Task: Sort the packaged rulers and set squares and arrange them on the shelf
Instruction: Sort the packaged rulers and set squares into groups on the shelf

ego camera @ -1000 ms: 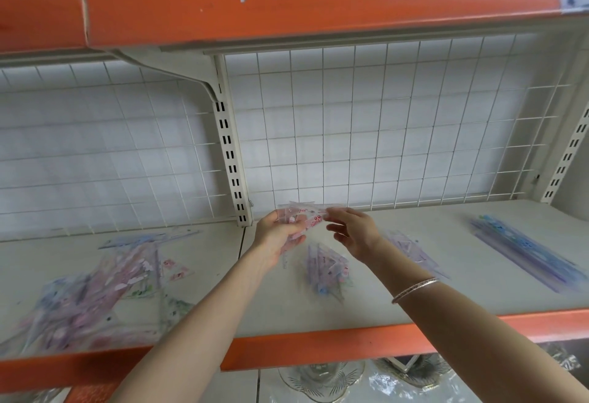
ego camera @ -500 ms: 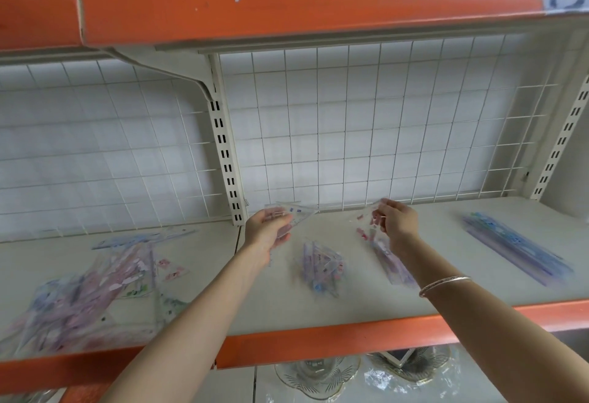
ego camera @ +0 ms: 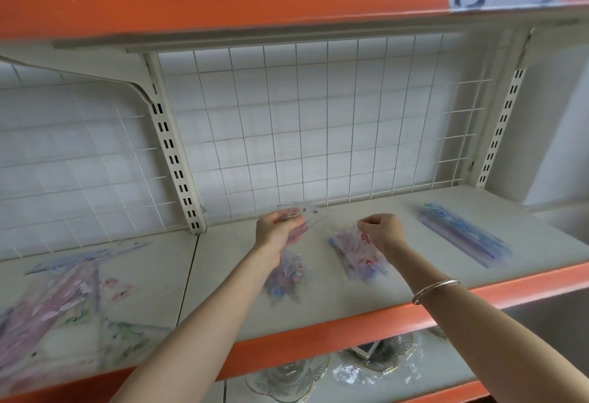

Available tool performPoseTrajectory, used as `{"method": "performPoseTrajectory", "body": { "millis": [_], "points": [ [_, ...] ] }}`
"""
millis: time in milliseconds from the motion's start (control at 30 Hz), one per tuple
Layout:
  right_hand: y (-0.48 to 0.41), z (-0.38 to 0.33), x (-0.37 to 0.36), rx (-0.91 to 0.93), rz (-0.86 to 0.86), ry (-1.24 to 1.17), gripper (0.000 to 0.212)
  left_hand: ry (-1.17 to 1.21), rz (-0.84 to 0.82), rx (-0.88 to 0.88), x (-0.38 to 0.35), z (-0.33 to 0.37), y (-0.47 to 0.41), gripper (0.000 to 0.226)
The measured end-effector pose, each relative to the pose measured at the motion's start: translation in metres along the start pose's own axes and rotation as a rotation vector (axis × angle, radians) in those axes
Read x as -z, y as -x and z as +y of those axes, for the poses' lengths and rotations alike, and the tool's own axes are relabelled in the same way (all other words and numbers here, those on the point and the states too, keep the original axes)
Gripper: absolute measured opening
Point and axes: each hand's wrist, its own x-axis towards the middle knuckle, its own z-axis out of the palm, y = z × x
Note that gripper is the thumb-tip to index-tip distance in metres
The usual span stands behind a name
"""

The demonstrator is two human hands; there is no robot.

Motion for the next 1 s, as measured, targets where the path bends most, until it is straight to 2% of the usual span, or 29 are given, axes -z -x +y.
{"method": "performPoseTrajectory", "body": {
  "millis": [167,300,367,467,567,667,833,1000],
  "points": [
    [0.0,0.005,-0.001,0.027,-0.009,0.111,0.012,0.003,-0.024,0.006,-0.008,-0.003,0.0,0.017],
    [0.003,0.001,0.001,0.071,0.013,0.191,0.026,0.028,-0.019,0.01,-0.006,-0.002,-0.002,0.016],
    [0.005,-0.004,0.001,0.122,0.041,0.181,0.02,0.035,-0.008,0.011,-0.004,-0.003,-0.003,0.016],
    [0.014,-0.023,-0.004,0.187,0.021,0.033,0.013,0.048,-0.003,0.018,-0.001,-0.001,-0.003,0.016],
    [0.024,-0.044,-0.012,0.159,-0.164,-0.2,0.016,0.067,-0.011,0.025,0.002,0.0,-0.002,0.013],
    [0.032,-0.053,-0.02,0.103,-0.33,-0.343,0.01,0.058,-0.023,0.019,0.007,0.002,0.0,0.01],
    [0.036,-0.056,-0.031,0.012,-0.286,-0.512,0.017,-0.081,0.094,-0.094,0.027,0.004,-0.004,0.007],
    [0.038,-0.055,-0.038,-0.02,-0.284,-0.479,0.022,-0.076,0.214,-0.143,0.056,0.012,-0.005,0.008]
  ]
}}
